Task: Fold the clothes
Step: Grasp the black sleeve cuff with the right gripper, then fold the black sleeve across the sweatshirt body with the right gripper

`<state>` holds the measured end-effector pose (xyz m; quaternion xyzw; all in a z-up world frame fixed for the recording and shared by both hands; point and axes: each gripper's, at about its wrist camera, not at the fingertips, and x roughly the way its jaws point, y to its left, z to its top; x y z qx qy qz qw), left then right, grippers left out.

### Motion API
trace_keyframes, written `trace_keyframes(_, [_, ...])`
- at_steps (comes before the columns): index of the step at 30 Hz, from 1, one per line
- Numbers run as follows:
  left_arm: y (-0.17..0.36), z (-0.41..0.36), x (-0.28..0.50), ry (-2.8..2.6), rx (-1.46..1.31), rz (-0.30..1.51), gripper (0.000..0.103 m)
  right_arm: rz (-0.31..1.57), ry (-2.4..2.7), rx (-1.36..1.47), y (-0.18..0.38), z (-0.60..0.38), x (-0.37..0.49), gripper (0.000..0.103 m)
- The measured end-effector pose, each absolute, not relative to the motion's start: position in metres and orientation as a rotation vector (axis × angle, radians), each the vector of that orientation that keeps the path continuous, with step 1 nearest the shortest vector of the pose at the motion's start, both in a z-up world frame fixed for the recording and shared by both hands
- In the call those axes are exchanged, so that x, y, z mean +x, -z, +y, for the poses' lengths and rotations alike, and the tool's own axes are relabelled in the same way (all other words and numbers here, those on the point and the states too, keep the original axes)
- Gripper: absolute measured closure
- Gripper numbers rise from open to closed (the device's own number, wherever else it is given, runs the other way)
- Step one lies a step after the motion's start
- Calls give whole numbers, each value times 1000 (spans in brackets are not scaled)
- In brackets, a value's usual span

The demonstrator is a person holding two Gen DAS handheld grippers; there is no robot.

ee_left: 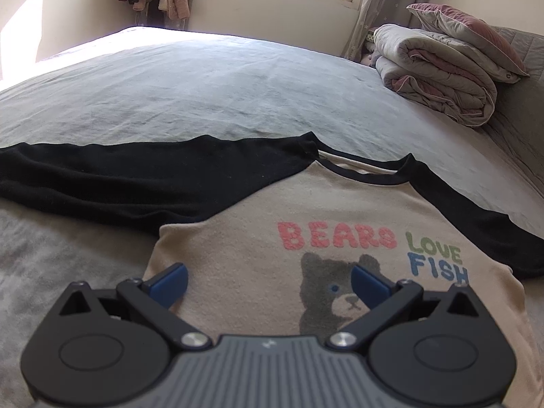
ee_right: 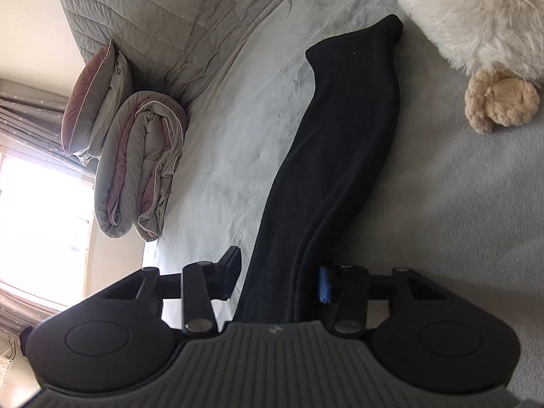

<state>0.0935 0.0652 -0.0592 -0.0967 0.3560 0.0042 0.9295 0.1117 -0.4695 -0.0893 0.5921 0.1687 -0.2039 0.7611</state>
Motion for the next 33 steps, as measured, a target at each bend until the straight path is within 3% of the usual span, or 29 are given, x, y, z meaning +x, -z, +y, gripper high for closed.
trace_keyframes(1, [58,67,93,-10,-205,726,1,365,444,1290,89,-469,112,90])
trace_keyframes(6, [52,76,94,-28,-248,719,1,347,400,1197,68,-454,117,92])
trace_keyframes(20, [39,89,90,-72,-272,704,1,364,138,928,-13,-366,147,93])
trace_keyframes(33, [33,97,89,-88,-299,700,1,430,-108,752,-38,-252,166,93])
